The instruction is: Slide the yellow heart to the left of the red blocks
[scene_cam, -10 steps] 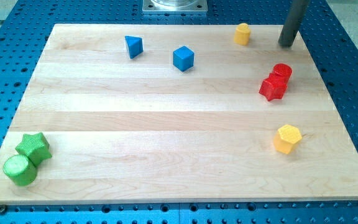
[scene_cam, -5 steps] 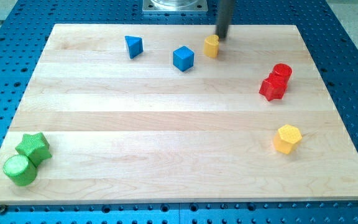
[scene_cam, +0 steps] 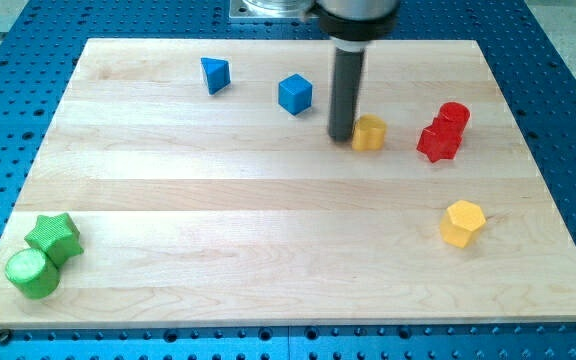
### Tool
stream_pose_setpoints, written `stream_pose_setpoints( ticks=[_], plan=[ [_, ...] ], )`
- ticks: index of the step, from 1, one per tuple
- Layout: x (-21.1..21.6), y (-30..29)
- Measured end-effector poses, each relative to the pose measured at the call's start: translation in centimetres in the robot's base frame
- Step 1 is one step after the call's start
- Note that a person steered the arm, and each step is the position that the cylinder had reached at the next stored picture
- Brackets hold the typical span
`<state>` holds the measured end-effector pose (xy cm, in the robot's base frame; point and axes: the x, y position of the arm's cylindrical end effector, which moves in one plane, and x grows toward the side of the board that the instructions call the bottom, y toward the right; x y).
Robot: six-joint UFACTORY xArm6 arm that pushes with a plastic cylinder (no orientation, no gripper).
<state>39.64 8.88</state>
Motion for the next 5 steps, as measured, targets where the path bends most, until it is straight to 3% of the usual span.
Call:
stream_pose_setpoints(
  ticks=[1, 2, 4, 5],
  plan=[
    [1.8, 1.3],
    [2.3, -1.1],
    [4.4, 1.9],
    [2.0, -5.5]
  ],
)
